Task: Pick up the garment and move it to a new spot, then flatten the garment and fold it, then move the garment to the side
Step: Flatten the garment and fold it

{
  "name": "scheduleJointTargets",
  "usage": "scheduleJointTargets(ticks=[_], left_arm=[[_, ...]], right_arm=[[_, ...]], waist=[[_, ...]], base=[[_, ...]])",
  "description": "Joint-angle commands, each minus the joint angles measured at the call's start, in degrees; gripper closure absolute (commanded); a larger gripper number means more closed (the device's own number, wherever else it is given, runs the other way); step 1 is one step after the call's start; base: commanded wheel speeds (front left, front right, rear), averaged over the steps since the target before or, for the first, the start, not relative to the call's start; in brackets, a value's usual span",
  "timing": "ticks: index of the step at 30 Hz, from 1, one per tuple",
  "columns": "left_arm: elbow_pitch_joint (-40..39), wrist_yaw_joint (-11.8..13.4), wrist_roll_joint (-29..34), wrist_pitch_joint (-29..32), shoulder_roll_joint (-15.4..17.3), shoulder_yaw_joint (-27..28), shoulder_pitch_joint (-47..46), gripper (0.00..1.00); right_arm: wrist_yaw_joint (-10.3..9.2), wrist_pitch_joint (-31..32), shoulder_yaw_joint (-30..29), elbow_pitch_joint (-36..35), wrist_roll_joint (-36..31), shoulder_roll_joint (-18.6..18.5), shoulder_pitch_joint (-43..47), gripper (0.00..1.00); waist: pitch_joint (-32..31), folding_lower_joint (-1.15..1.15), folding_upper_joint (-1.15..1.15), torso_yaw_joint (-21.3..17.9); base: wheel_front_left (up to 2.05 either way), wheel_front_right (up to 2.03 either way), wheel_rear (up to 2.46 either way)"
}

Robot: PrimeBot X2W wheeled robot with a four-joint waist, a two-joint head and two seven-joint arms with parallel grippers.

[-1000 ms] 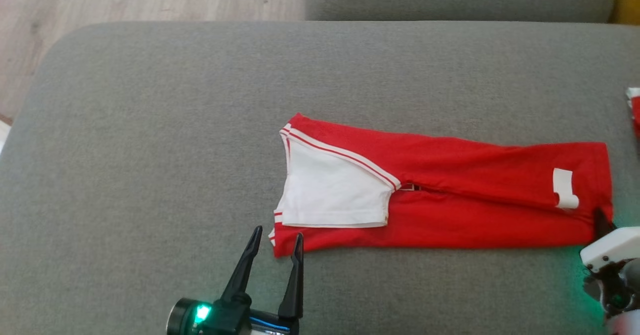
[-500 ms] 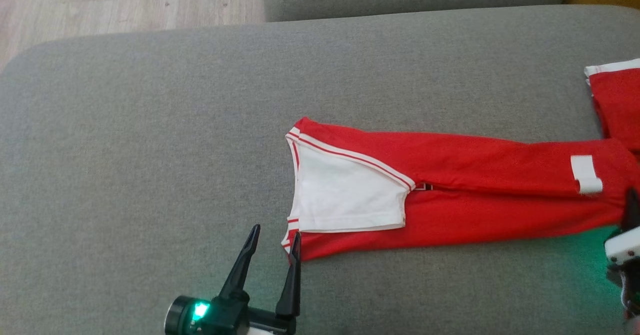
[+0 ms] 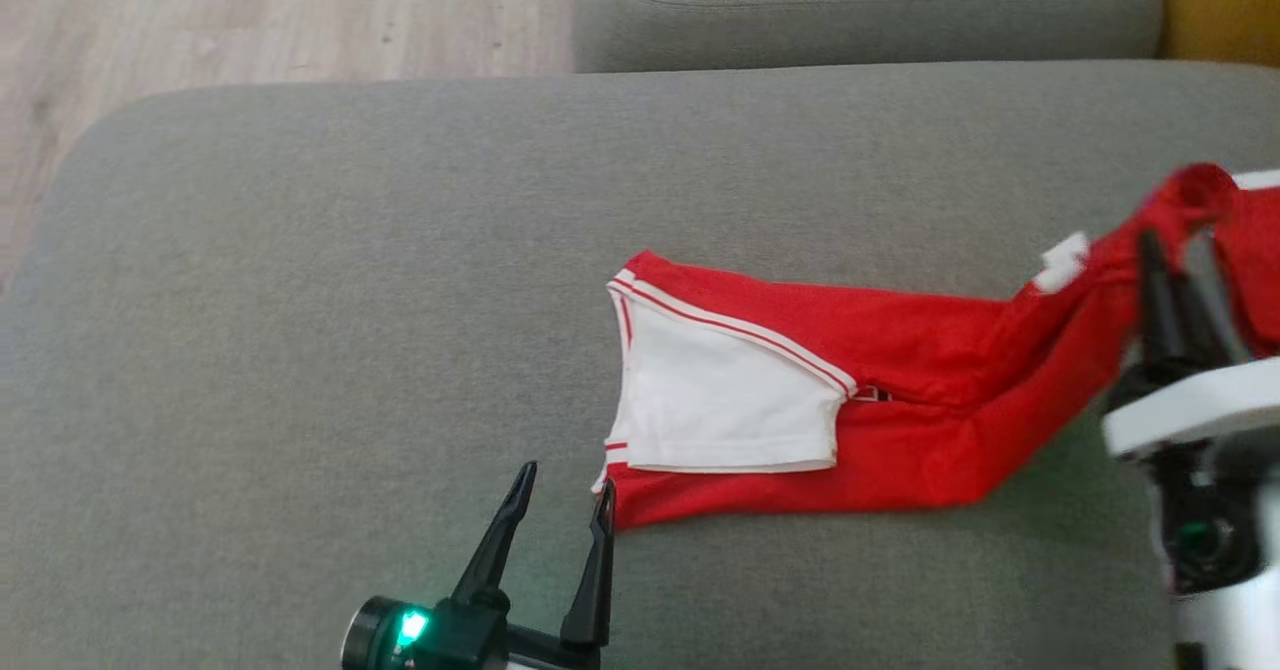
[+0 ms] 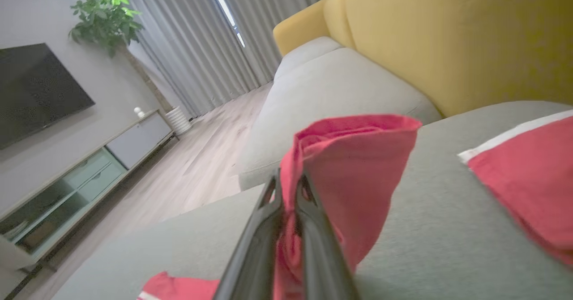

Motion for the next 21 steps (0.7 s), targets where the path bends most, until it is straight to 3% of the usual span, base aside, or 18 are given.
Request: scheduleJointTargets(ticks=[1,7,14,21], left_arm=[[-1.25,-0.43,0.62,-0.56,-0.72,1.68,-1.20,0.00],[-0.63,-1.29,0.97,-0.56,-0.91,1.62,-1.67,0.00],[-0.07,-2.03,1.20,-0.56,-1.32,1.10,-2.45,0.00],[-0.28,-2.16,1.31,-0.56,-1.58,1.40,-2.85,0.00]], right_arm=[[0.39,0.65,3.35,-4.02,-1.09,0.32,-0.94,1.00],[0.39,3.39,13.89,-6.67,-2.01,3.38,-2.98,1.00],[0.39,3.55,25.20,-1.52,-2.71,5.61,-5.70,1.00],[0.39,2.57,31.11,4.26,-2.21,6.53,-6.92,1.00]], waist=[[-0.34,0.00,0.00,1.33],[-0.17,0.00,0.00,3.66],[0.59,0.00,0.00,7.11],[2.01,0.00,0.00,9.07]], base=[[0.00,0.00,0.00],[0.00,0.00,0.00],[0.00,0.00,0.00],[0.00,0.00,0.00]])
